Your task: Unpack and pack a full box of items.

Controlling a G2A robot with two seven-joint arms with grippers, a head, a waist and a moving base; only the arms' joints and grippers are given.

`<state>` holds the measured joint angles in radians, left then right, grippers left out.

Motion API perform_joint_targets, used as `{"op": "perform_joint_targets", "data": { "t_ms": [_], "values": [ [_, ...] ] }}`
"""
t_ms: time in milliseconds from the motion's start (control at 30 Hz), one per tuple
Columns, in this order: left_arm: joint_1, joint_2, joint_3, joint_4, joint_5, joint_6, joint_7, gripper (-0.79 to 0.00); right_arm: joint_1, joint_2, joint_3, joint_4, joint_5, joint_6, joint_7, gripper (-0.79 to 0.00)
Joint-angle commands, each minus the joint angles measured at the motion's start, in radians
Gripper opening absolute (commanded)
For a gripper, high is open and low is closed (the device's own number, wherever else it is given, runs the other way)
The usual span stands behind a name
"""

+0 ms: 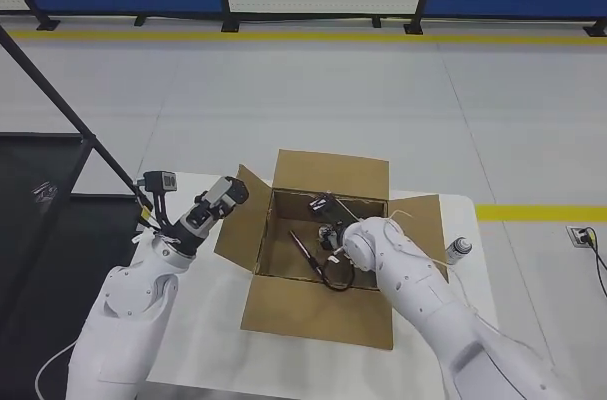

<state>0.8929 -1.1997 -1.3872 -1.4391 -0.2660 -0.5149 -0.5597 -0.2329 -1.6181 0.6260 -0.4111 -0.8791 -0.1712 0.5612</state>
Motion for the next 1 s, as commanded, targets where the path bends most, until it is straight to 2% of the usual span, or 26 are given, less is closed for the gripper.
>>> {"op": "perform_joint_targets", "data": {
  "t_ms": [0,167,267,367,467,567,700,833,967],
  "values": [
    [-0.003,0.0,0.002,0.003,0.0,0.001,-0.002,0.0,0.014,-0.001,0.006,-0.002,0.007,-0.054,-0.002,-0.785],
    [-0.016,-0.001,0.013,0.016,-0.001,0.01,-0.004,0.0,0.04,0.024,0.046,-0.068,0.041,-0.273,0.029,-0.785],
    [-0.031,-0.003,0.026,0.027,-0.005,0.015,-0.012,0.0,0.033,0.062,0.082,-0.168,0.01,-0.306,0.037,-0.785],
    [-0.051,-0.006,0.043,0.041,-0.01,0.016,-0.023,0.0,-0.024,0.121,0.154,-0.344,-0.029,-0.299,0.075,-0.785],
    [-0.07,-0.009,0.061,0.057,-0.012,0.017,-0.033,0.0,-0.153,0.193,0.272,-0.626,-0.086,-0.262,0.173,-0.785],
    [-0.083,-0.012,0.073,0.07,-0.011,0.015,-0.034,0.0,-0.35,0.261,0.428,-0.986,-0.135,-0.241,0.304,-0.785],
    [-0.093,-0.014,0.084,0.081,-0.015,0.011,-0.037,0.0,-0.592,0.313,0.611,-1.368,-0.236,-0.19,0.367,-0.785],
    [-0.099,-0.017,0.095,0.088,-0.014,0.01,-0.041,0.0,-0.776,0.337,0.763,-1.591,-0.37,-0.08,0.328,-0.785],
    [-0.105,-0.018,0.1,0.094,-0.015,0.009,-0.044,0.0,-0.923,0.353,0.898,-1.679,-0.365,-0.068,0.333,-0.785]
  ]
}}
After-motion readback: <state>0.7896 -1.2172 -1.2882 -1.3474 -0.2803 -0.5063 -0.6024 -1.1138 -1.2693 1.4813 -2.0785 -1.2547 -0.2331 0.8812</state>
